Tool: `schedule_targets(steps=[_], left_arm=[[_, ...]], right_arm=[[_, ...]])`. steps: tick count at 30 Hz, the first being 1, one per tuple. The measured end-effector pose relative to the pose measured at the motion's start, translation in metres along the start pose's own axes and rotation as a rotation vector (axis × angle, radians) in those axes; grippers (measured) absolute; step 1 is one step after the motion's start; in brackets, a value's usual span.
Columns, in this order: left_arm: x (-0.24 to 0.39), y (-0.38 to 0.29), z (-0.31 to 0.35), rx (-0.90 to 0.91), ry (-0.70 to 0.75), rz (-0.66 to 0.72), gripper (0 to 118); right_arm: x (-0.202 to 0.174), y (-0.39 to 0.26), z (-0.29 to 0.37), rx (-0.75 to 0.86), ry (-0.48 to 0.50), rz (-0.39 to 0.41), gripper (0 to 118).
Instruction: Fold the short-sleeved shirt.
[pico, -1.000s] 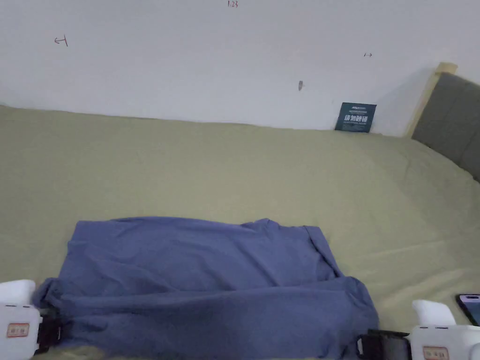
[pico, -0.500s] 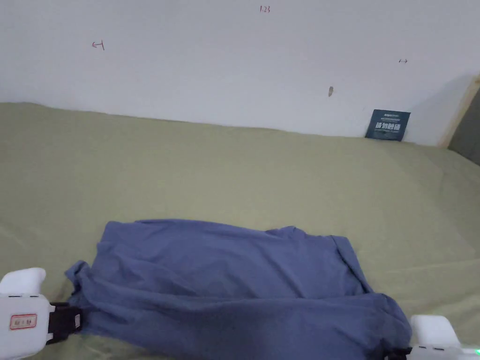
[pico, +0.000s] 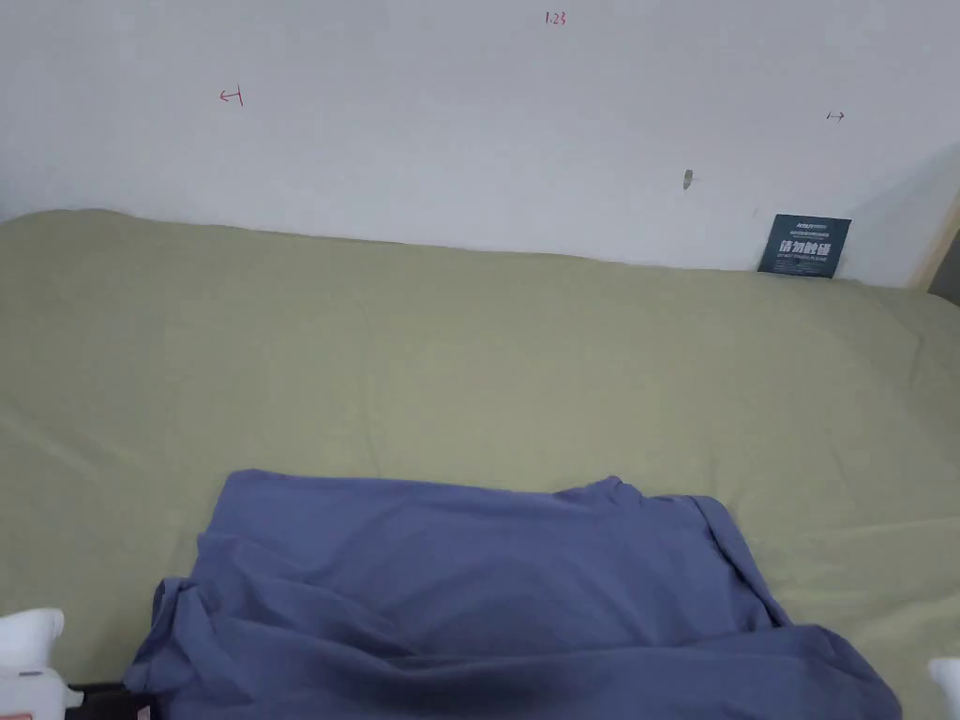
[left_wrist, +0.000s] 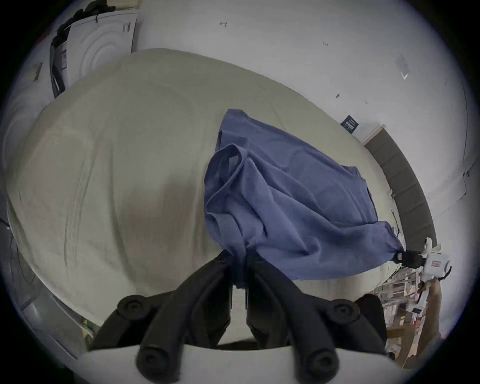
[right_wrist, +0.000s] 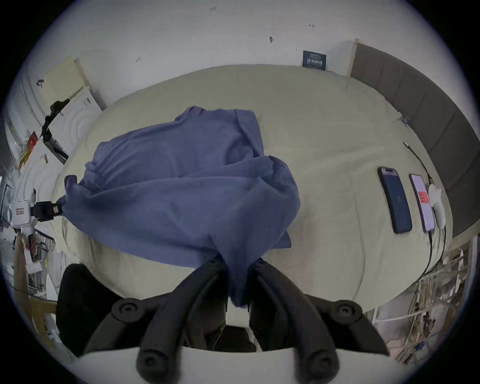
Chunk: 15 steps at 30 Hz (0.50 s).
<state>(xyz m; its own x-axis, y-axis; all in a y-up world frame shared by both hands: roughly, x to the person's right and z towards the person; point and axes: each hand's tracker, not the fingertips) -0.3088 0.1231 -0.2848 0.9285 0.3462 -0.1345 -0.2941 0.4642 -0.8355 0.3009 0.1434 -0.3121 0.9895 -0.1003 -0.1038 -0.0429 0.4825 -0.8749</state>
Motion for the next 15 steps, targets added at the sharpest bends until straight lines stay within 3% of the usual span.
schedule_targets(steps=[11,15], left_arm=[[-0.02,-0.059,0.002,-0.068,0.019,0.084,10],[-0.017,-0.056,0.01,-0.06,-0.008,0.144,10]], right_arm=[[0.006,-0.036,-0.01,-0.158,0.004,0.039,14],[0.004,-0.034,-0.01,-0.12,-0.018,0.047,14]])
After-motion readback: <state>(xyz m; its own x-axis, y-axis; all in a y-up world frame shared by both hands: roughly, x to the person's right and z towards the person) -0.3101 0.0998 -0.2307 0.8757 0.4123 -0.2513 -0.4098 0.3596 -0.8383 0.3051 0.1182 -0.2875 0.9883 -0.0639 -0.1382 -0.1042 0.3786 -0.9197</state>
